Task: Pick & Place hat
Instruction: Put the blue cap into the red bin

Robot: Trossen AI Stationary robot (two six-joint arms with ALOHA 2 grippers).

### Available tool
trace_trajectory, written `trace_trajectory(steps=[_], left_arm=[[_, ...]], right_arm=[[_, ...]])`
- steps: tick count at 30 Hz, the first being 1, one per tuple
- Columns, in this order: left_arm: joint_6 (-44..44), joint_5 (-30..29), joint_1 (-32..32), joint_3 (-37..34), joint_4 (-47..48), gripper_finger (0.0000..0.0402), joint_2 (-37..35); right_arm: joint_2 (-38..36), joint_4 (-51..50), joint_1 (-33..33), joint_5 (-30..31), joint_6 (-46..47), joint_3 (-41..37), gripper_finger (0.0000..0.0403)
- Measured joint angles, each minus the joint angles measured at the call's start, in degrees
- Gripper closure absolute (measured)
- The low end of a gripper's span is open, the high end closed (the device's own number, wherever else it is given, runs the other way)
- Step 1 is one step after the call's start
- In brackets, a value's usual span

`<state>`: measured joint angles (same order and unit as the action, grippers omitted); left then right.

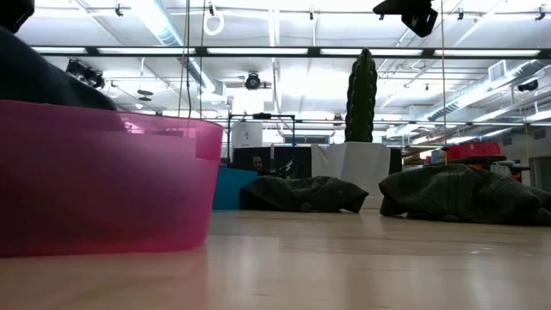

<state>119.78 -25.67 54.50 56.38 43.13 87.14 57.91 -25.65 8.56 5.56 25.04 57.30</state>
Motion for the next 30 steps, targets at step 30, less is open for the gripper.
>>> trace_trajectory(steps=[30], left_arm=[[6.6, 3.2, -4.0, 0.0, 13.5, 0.0374, 0.1]], right_arm=[[0.0, -0.4, 0.0, 1.5, -0.2, 0.0, 0.0199]])
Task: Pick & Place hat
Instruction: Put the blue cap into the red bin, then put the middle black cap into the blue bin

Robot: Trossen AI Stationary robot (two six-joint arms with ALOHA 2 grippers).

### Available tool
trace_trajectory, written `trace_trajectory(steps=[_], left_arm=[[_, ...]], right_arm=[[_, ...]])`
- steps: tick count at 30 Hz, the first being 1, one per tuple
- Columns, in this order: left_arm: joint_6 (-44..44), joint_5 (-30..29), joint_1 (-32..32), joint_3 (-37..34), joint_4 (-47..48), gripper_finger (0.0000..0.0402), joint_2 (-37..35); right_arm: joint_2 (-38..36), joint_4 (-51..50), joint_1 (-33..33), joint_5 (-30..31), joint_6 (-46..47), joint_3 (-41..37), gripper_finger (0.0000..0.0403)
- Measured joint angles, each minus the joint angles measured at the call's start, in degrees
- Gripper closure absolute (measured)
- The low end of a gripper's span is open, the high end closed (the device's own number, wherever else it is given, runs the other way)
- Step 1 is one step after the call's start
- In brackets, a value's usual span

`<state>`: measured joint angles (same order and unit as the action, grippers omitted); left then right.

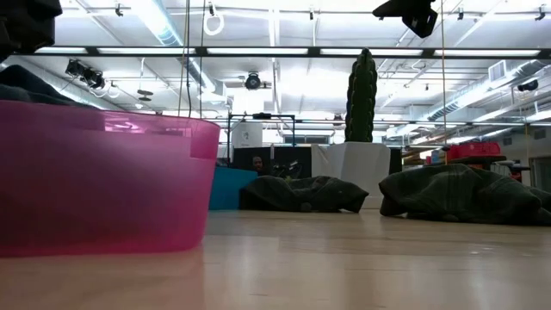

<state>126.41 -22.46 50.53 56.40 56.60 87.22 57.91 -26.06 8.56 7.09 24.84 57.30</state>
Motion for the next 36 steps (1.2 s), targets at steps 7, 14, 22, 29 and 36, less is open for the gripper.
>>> trace_trajectory(steps=[7, 14, 22, 29, 36], left_arm=[[-4.9, 2.6, 0.4, 0.0, -6.0, 0.037, 0.0], [-6.1, 4.3, 0.8, 0.0, -13.2, 0.0347, -1.4], [-7.7, 4.2, 0.9, 0.0, -13.5, 0.0281, -8.1], [-8.3, 4.1, 1.2, 0.0, -13.6, 0.0232, -16.4], [-8.6, 3.8, 2.0, 0.0, -16.1, 0.0221, -22.7]], right_arm=[[0.0, -1.0, 0.0, 0.0, 0.0, 0.0, 0.0199], [0.0, -1.2, 0.0, 0.0, -0.3, 0.0, 0.0199], [0.0, -2.2, 0.0, 0.0, -0.3, 0.0, 0.0199], [0.0, -5.3, 0.0, 0.0, -0.3, 0.0, 0.0199], [0.0, -11.4, 0.0, 0.0, 0.3, 0.0, 0.0199]])
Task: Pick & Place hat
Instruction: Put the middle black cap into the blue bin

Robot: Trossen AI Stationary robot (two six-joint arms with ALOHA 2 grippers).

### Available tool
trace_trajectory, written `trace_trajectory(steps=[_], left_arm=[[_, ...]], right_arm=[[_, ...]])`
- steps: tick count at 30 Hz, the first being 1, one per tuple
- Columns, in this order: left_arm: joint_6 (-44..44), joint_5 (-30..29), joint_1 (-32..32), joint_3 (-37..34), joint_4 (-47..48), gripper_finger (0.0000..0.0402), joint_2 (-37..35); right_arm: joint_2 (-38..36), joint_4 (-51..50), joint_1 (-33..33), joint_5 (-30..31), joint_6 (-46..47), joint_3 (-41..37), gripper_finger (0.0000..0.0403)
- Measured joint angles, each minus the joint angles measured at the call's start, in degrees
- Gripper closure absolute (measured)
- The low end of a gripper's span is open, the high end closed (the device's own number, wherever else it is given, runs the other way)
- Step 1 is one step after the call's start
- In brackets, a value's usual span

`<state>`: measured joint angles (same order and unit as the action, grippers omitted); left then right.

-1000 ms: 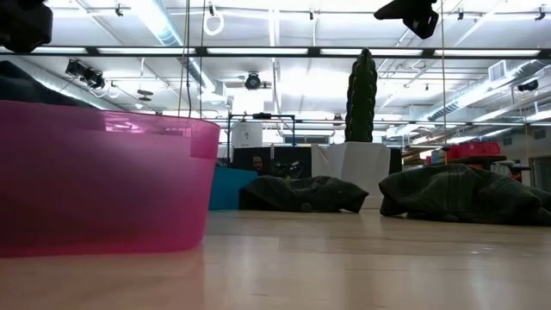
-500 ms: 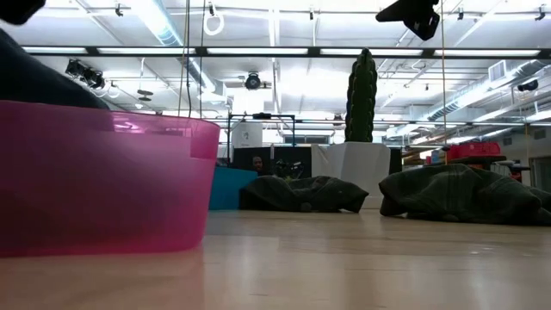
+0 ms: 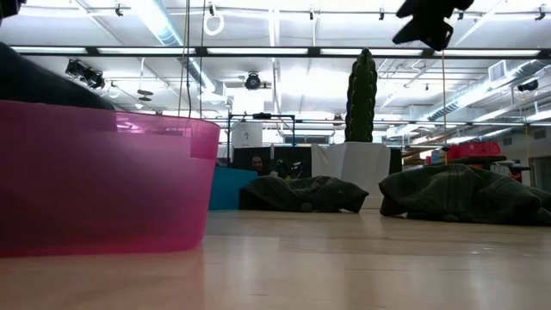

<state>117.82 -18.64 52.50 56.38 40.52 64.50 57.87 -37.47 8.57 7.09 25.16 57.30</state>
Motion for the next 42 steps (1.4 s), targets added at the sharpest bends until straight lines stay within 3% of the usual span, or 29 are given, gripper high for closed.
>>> trace_trajectory(steps=[7, 10, 16, 19, 22, 31, 42], left_arm=[[0.0, -0.4, 0.5, 0.0, -0.3, 0.0225, -5.1], [-0.3, -4.3, 0.5, 0.0, -0.3, 0.0225, -6.5], [-7.8, -22.6, -0.2, 0.0, -3.1, 0.0225, -9.2], [-17.4, -33.0, -1.3, 0.0, -8.9, 0.0225, -9.7], [-28.8, -39.6, -3.3, 0.0, -16.4, 0.0225, -9.8], [-54.9, -41.1, -9.7, 0.0, -31.9, 0.0225, -9.8], [-64.0, -41.1, -15.7, 0.0, -33.1, 0.0225, -5.1]], right_arm=[[0.0, -7.7, 0.0, 0.1, 1.9, 0.0, 0.0199], [0.0, -12.1, 0.0, 1.5, 3.5, 0.0, 0.0199], [0.0, -21.8, -2.8, 1.5, 4.8, 0.0, 0.0199], [0.0, -24.9, -5.8, 1.4, 3.8, 0.0, 0.0199], [0.0, -26.0, -10.4, 0.9, 0.5, 0.0, 0.0199], [0.9, -27.3, -29.2, -7.3, -18.0, 0.0, 0.0199], [3.9, -27.3, -48.0, -21.8, -35.4, 0.0, 0.0199]])
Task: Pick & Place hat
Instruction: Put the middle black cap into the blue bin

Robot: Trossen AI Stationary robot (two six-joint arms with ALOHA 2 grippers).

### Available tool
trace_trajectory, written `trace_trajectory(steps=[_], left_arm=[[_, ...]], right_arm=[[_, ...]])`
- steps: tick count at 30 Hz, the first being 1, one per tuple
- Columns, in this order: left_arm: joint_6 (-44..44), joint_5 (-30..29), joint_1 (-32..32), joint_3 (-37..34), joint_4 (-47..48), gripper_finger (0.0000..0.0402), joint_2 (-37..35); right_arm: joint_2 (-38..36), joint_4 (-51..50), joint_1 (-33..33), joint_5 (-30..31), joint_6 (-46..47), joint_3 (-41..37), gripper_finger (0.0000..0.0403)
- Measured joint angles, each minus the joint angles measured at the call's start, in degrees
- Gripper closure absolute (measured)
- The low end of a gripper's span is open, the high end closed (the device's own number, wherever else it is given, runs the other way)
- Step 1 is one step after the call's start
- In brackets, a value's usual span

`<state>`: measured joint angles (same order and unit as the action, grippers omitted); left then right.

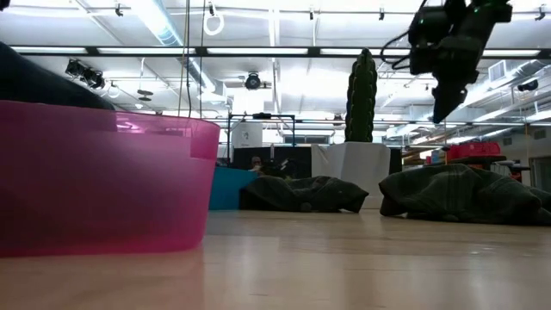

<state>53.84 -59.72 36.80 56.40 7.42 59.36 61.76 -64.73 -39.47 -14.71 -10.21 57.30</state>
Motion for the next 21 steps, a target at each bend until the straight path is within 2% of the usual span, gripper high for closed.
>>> trace_trajectory(steps=[6, 11, 21], left_arm=[[0.4, 0.1, -4.6, 0.0, -0.4, 0.0225, 4.8], [1.0, 2.9, -7.0, 0.0, -0.8, 0.0225, 7.3], [0.4, 6.2, -8.2, 0.0, -1.6, 0.0225, 7.8]], right_arm=[[6.3, -0.1, -5.2, -4.8, -3.2, 0.0, 0.0199], [10.5, -0.1, -7.9, -5.4, -5.5, 0.0, 0.0199], [11.3, 1.0, -14.3, -7.8, -5.2, -0.3, 0.0199]])
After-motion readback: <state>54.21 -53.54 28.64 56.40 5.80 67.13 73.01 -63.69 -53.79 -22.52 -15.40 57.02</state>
